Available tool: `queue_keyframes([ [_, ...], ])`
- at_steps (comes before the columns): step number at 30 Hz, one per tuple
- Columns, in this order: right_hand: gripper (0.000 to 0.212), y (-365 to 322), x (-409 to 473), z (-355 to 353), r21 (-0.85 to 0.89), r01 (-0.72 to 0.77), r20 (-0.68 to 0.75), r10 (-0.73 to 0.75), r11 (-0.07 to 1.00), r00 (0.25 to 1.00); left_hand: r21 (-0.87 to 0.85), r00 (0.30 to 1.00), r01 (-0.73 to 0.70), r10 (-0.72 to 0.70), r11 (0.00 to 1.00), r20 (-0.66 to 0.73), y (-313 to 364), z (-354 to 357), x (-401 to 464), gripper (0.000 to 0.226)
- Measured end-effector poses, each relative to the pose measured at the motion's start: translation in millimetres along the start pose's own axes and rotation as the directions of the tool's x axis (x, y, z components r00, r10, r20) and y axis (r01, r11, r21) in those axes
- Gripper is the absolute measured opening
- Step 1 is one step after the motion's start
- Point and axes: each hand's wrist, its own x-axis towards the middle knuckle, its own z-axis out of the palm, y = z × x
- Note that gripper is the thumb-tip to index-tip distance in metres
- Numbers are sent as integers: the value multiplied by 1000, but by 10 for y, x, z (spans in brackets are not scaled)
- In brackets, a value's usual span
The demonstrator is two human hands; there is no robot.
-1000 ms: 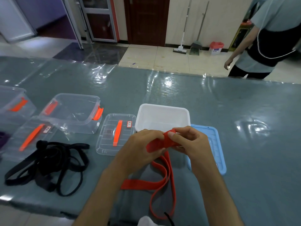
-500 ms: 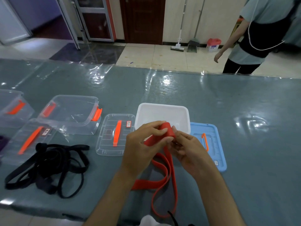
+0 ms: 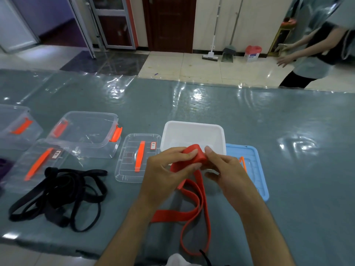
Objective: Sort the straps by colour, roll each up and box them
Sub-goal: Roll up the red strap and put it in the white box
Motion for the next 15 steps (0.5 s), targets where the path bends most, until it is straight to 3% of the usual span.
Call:
queue_keyframes([
  [3,44,-60,4,-38,-120,217,107,-205,969,973,-66,999,31,-32,997,-16,104,-47,11,34],
  [6,54,-116,-27,-99,-134,361,202,-331,923,922,-123,999,42,-38,992,34,202,-107,46,32],
  [10,56,-144,-48,-139,-35,417,165,-406,908,899,-156,993,29,-10,987,119,309,-116,81,35],
  [15,43,-109,-105,-63,54,439,109,-442,897,890,-234,990,90,-61,968,129,359,-110,115,38],
])
